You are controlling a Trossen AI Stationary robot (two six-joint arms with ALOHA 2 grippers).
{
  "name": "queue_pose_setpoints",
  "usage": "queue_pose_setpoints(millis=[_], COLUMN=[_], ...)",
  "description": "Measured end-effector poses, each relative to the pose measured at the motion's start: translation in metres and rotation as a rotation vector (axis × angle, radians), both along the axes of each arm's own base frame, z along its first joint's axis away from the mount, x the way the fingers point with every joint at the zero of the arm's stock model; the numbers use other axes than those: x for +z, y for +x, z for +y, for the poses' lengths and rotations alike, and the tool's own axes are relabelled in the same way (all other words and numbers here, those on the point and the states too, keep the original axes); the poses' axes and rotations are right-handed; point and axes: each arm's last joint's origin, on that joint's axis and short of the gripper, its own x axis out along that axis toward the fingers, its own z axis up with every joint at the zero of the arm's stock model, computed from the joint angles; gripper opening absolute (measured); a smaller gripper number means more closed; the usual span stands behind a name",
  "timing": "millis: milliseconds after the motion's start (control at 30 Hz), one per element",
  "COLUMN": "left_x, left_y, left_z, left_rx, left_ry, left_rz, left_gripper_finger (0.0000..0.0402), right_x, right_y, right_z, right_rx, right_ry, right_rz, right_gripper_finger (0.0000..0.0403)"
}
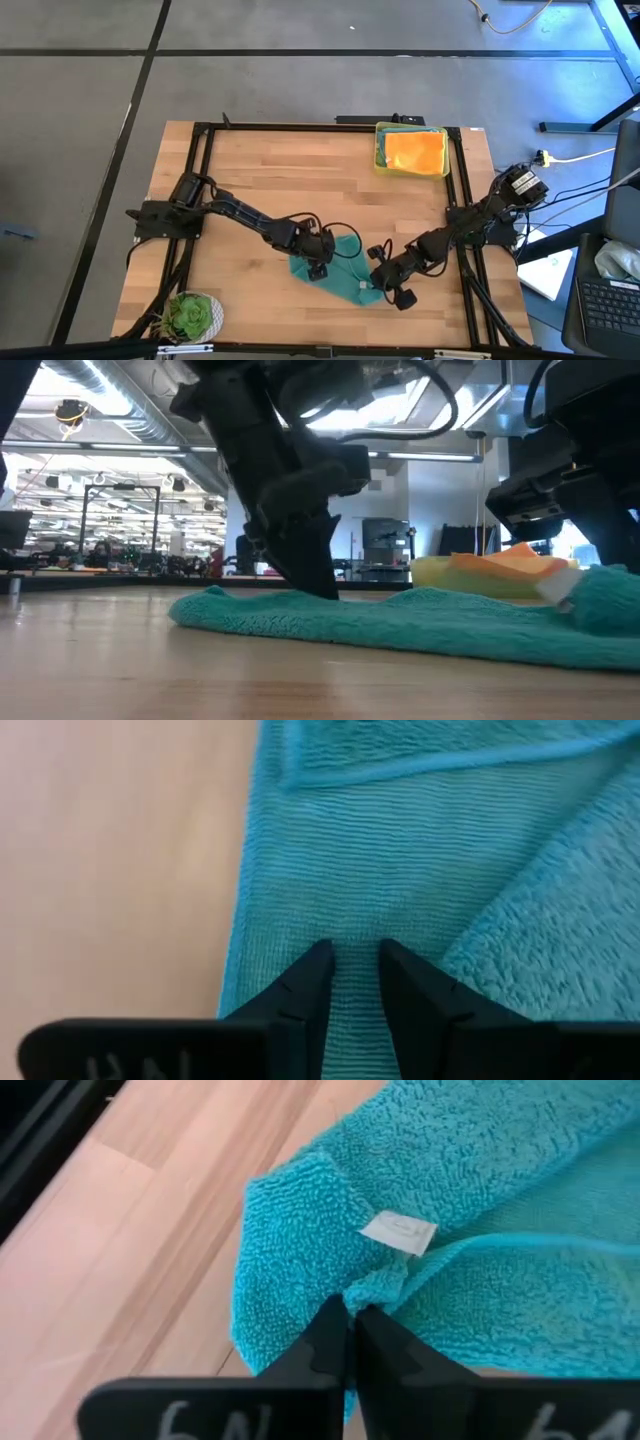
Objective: Fold microfiber towels
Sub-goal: Fold the blue microfiber cloth
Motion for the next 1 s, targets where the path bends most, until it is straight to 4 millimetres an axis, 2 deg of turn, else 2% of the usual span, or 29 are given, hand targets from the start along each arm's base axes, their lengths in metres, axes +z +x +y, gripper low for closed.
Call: queue_pose_setpoints(millis=[167, 300, 500, 633, 800, 1000], left_x=[-0.003, -0.005, -0.008, -0.008, -0.005, 0.002], left_y=[0.003, 0.002, -0.012, -0.017, -0.021, -0.027], left_z=[0.019, 0.040, 0.087, 0.118, 0.136, 0.139], left_rx=[0.036, 0.047, 0.171, 0.227, 0.252, 0.252], left_ry=[0.098, 0.162, 0.350, 0.420, 0.418, 0.402], left_rz=[0.011, 0.061, 0.240, 0.303, 0.327, 0.358], left_gripper_finger=[0.0085, 0.0085, 0.0085, 0.0085, 0.0085, 0.0085], right_x=[0.000, 0.001, 0.003, 0.004, 0.005, -0.009], right_y=[0.002, 0.007, 0.017, 0.022, 0.027, 0.013], right_z=[-0.004, -0.014, -0.036, -0.046, -0.053, -0.042], right_rx=[-0.012, -0.020, -0.194, -0.209, -0.176, -0.078], right_ry=[-0.023, -0.065, -0.290, -0.366, -0.341, -0.137], right_rz=[-0.012, -0.034, -0.139, -0.169, -0.168, -0.078], right_gripper_finger=[0.0047, 0.0097, 0.0187, 0.0221, 0.0220, 0.0170])
